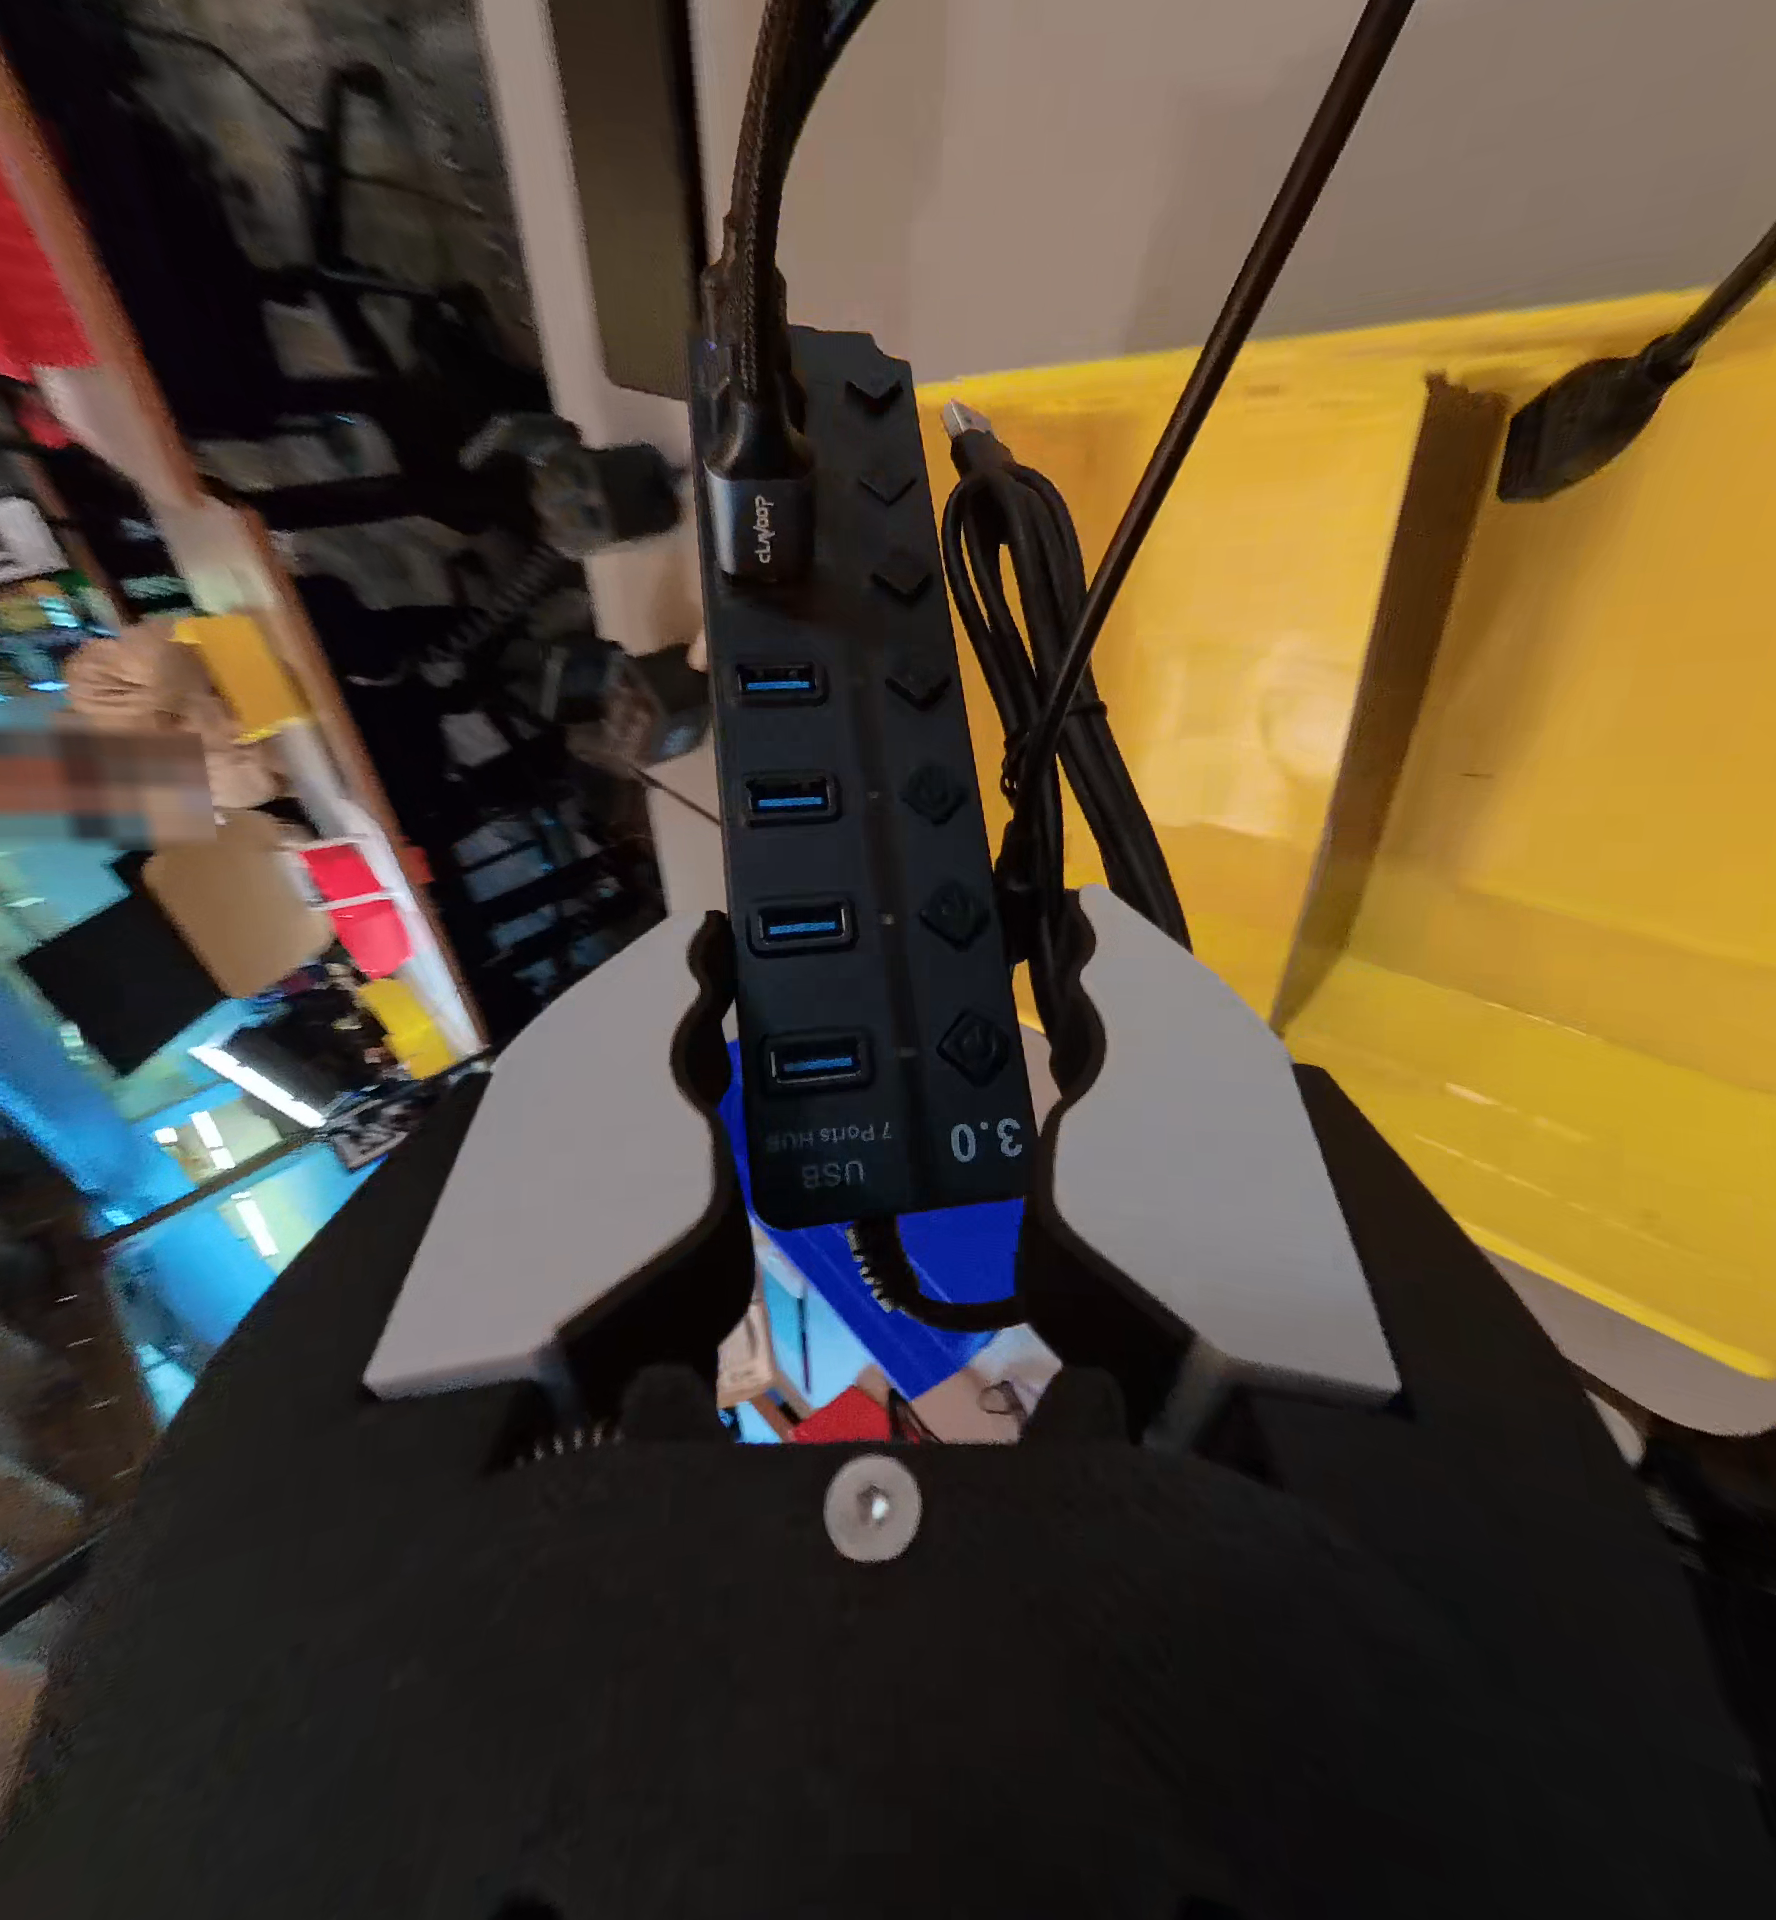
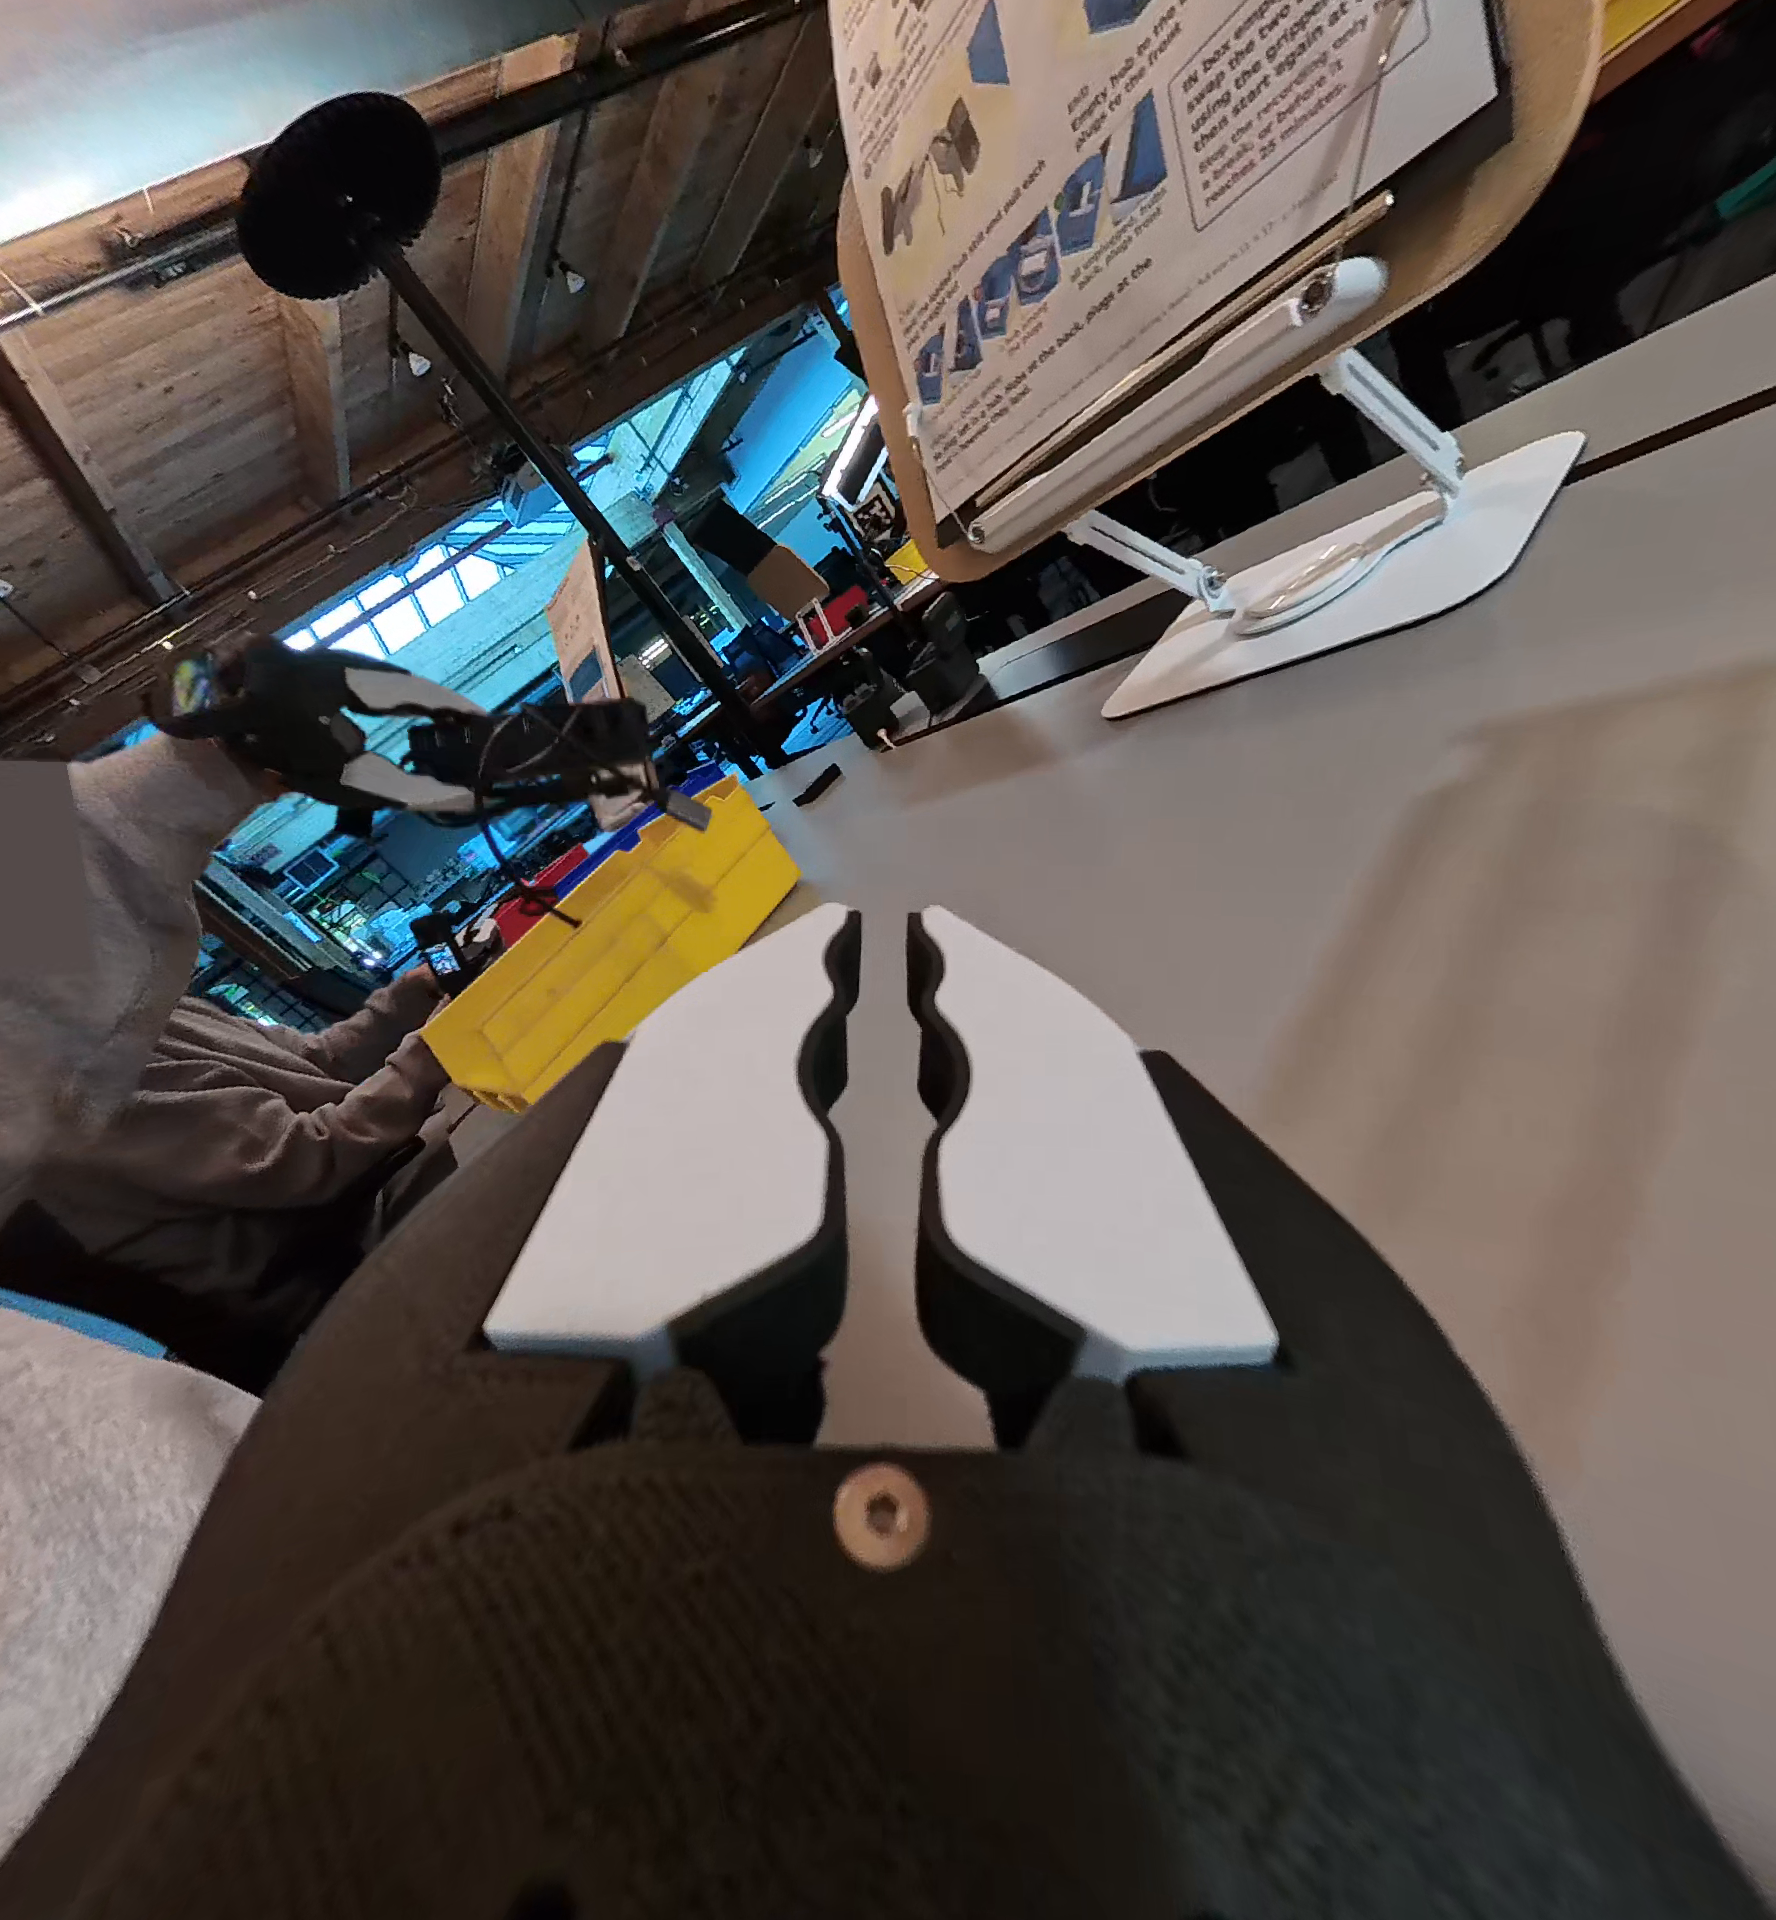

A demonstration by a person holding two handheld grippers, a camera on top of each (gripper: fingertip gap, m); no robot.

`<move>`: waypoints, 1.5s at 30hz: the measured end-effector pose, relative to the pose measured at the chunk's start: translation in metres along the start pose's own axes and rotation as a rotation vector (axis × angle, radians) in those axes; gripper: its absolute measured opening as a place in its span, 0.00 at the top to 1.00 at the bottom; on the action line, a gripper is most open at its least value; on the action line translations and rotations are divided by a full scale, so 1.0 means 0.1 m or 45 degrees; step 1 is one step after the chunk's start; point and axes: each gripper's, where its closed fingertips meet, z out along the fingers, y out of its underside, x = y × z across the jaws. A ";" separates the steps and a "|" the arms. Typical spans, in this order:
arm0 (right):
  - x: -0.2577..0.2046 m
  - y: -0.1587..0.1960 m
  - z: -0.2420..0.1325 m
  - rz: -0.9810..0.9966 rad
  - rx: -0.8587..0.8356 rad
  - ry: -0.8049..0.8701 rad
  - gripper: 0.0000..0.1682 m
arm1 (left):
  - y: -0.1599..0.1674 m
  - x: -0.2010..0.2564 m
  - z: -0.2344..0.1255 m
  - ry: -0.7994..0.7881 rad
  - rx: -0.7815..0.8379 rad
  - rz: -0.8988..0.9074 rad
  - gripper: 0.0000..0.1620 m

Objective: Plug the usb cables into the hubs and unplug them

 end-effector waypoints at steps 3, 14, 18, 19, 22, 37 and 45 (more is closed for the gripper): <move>-0.09 0.03 0.03 -0.012 -0.016 -0.035 0.95 | -0.21 -0.19 -0.25 -0.132 0.054 0.025 0.62; -0.70 0.38 0.43 -0.098 -0.128 -0.249 0.89 | -1.56 -0.40 -1.09 -0.430 0.493 -0.020 0.61; -1.01 0.51 0.58 -0.060 -0.109 -0.357 0.78 | -2.33 -0.12 -1.29 -0.434 0.823 -0.146 0.62; -1.08 0.49 0.61 -0.056 -0.084 -0.380 0.75 | -2.54 0.00 -1.33 -0.422 0.920 -0.165 0.60; -1.22 0.26 0.67 -0.098 0.061 -0.398 0.64 | -3.10 0.37 -1.40 -0.394 1.178 -0.282 0.62; -0.97 0.40 0.62 0.377 -0.020 -0.515 0.81 | -4.20 1.83 -0.86 0.068 1.497 -0.904 0.60; -0.80 0.58 0.63 0.412 -0.265 -0.560 0.83 | -3.85 1.65 -0.78 0.732 1.800 -1.465 0.60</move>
